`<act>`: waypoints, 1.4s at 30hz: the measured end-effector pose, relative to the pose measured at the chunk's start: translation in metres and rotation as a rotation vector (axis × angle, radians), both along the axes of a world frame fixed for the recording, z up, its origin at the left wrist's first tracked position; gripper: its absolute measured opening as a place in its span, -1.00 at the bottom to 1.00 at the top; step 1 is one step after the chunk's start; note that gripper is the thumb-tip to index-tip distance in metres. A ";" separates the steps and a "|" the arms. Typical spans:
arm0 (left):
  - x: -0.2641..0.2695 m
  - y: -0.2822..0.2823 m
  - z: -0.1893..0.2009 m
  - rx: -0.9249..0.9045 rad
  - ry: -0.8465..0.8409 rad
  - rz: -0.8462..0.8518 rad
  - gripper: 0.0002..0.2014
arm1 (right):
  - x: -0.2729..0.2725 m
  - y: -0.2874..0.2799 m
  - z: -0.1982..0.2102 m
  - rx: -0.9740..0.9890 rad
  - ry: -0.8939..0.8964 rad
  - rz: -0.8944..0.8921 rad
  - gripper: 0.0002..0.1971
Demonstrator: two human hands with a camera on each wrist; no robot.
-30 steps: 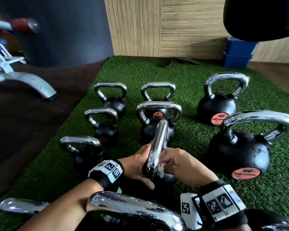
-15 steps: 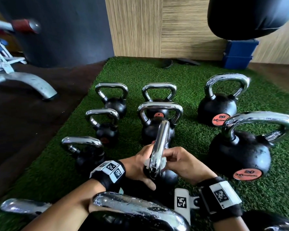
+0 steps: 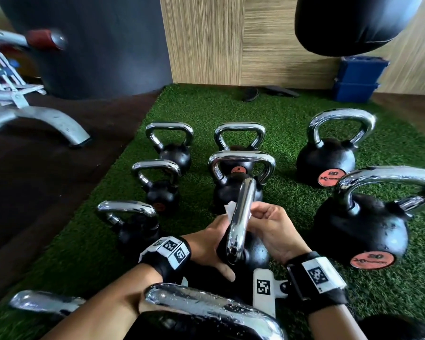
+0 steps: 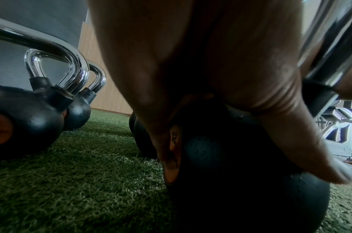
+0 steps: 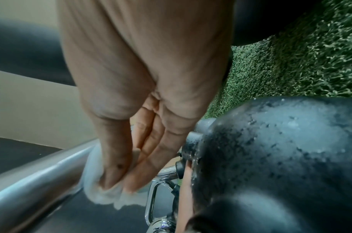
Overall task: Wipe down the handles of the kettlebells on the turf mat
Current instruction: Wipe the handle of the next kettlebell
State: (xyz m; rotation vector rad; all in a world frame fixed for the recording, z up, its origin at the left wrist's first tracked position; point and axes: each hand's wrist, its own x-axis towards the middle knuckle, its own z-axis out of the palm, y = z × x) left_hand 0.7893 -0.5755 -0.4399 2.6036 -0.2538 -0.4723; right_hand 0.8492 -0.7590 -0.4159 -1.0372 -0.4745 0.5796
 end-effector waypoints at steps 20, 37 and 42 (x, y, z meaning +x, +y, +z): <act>0.003 0.011 -0.013 -0.199 -0.003 0.046 0.35 | 0.030 -0.004 0.027 -0.704 -0.575 -0.645 -0.86; 0.003 0.008 0.003 -0.177 -0.045 -0.003 0.48 | 0.022 0.021 0.023 -1.046 -0.367 -0.577 -0.88; -0.005 0.022 0.054 -0.029 0.134 0.050 -0.07 | 0.020 0.014 0.035 -1.100 -0.580 -0.538 -0.86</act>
